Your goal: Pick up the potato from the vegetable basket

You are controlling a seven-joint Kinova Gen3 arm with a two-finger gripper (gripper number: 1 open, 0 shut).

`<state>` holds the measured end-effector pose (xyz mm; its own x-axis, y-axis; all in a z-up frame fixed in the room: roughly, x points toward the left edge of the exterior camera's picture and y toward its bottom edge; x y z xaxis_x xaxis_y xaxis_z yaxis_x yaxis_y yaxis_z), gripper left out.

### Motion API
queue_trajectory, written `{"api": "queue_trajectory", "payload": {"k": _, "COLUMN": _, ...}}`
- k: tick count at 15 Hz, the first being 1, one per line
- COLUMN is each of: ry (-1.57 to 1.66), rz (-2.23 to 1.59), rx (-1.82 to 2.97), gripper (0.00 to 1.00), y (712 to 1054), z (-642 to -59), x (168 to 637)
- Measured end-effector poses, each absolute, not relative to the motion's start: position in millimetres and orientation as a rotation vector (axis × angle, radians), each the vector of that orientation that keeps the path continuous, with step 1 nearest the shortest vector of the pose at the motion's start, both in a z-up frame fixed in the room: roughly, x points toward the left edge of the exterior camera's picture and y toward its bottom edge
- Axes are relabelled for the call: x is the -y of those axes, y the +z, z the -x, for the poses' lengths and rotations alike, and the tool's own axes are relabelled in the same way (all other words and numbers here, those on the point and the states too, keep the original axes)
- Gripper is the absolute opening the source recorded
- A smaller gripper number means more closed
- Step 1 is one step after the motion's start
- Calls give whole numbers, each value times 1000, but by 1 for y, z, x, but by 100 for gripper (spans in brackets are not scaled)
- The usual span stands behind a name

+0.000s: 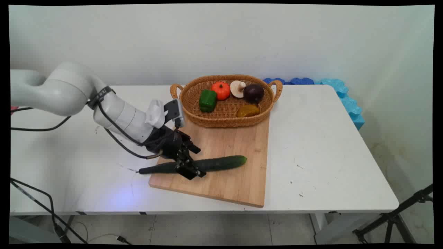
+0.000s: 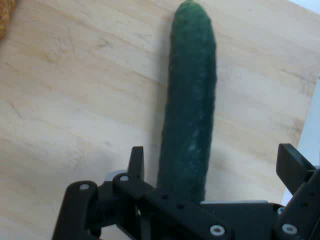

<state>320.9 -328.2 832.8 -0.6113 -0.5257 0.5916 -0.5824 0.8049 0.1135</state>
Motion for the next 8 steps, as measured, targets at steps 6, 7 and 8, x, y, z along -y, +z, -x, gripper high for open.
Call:
{"api": "queue_trajectory", "payload": {"k": 6, "ry": 143, "rz": -835, "rx": 2331, "gripper": 100, "y": 882, "z": -313, "x": 351}}
{"api": "queue_trajectory", "payload": {"k": 7, "ry": 148, "rz": -848, "rx": 2323, "gripper": 100, "y": 894, "z": -313, "x": 359}}
{"api": "queue_trajectory", "payload": {"k": 8, "ry": 155, "rz": -862, "rx": 2315, "gripper": 100, "y": 905, "z": -312, "x": 367}}
